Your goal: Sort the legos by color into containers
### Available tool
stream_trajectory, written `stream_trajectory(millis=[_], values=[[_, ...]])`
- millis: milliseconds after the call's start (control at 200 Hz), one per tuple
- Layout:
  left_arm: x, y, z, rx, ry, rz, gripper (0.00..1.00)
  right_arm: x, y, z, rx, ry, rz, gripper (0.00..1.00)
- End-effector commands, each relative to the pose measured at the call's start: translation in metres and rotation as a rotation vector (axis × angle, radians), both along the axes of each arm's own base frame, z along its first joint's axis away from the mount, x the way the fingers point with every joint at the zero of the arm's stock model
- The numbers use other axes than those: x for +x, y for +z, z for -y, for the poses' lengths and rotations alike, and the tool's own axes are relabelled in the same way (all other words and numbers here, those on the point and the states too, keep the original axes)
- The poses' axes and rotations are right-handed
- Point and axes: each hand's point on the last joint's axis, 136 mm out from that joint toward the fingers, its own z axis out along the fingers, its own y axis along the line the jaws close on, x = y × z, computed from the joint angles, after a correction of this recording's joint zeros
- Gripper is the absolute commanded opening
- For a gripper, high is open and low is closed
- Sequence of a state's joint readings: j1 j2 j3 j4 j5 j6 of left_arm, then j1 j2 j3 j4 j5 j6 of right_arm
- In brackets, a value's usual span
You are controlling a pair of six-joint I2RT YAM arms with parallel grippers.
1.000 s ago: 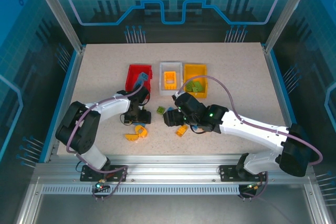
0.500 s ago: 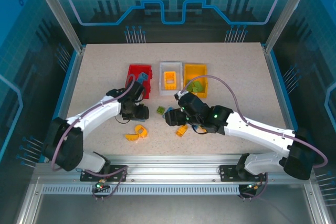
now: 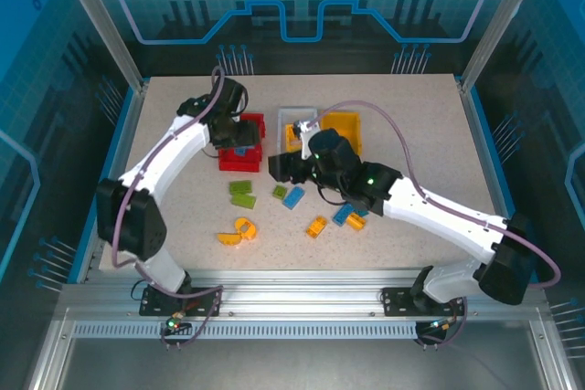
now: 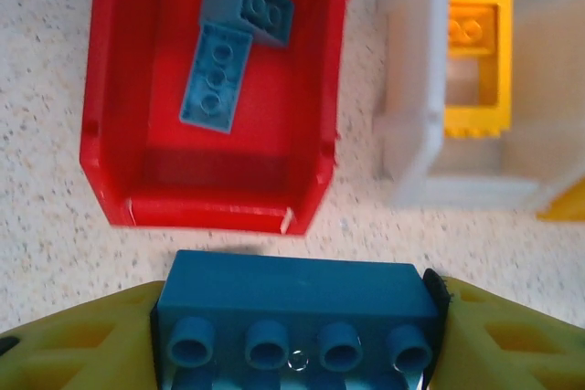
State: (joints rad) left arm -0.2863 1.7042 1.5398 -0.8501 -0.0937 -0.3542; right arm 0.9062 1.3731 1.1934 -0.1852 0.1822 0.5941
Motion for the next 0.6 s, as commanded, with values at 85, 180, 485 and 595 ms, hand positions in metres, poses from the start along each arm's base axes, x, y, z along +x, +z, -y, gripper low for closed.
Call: stream_trajectory(millis=[85, 180, 485, 595], values=[[0.053, -0.008, -0.017, 0.034, 0.037, 0.013, 0.56, 0.021, 0.016, -0.008, 0.047, 0.001, 0.018, 0.68], [0.072, -0.018, -0.022, 0.026, 0.064, 0.002, 0.55, 0.022, 0.01, -0.006, 0.044, -0.002, 0.003, 0.68], [0.099, -0.053, -0.032, 0.035, 0.103, -0.059, 0.57, 0.022, -0.005, -0.004, 0.037, -0.007, -0.031, 0.68], [0.099, -0.064, -0.032, 0.035, 0.102, -0.079, 0.6, 0.021, -0.007, -0.005, 0.033, -0.002, -0.039, 0.68]])
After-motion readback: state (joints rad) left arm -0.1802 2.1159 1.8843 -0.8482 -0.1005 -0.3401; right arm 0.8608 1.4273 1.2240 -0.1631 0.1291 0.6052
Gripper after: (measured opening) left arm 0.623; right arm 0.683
